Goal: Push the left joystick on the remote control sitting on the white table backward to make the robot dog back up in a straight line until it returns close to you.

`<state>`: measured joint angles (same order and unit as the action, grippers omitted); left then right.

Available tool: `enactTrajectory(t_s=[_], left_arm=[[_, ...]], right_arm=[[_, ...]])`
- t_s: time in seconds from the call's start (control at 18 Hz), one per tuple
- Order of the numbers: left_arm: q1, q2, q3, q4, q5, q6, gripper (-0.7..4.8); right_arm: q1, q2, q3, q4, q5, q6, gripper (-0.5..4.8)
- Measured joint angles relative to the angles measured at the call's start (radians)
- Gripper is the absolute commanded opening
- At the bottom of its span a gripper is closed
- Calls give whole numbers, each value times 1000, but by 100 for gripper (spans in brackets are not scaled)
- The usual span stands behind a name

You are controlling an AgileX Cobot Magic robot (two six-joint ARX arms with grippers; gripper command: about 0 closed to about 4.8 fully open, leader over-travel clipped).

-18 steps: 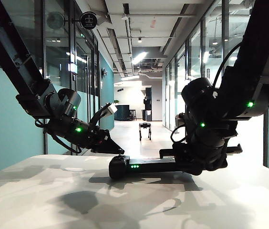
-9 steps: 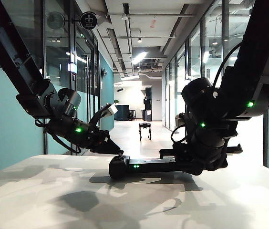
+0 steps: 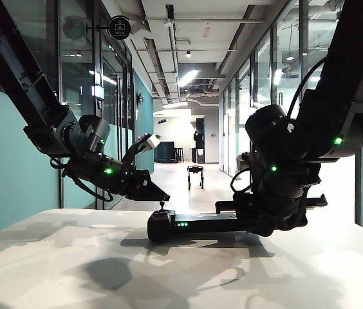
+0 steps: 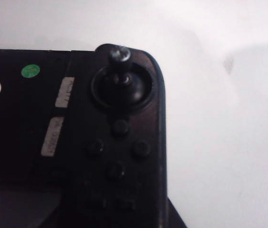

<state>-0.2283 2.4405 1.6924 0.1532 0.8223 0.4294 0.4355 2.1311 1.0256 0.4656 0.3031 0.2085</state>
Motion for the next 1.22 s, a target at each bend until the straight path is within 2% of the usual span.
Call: enactTrajectory(t_s=[0.45,1.22], left_arm=[[0,0,5,16,0,0,-6],[-10,37,23,50,5,-16,-7]], right_arm=[[0,0,0,0,45,19,157],[-2,0,0,0,34,19,157]])
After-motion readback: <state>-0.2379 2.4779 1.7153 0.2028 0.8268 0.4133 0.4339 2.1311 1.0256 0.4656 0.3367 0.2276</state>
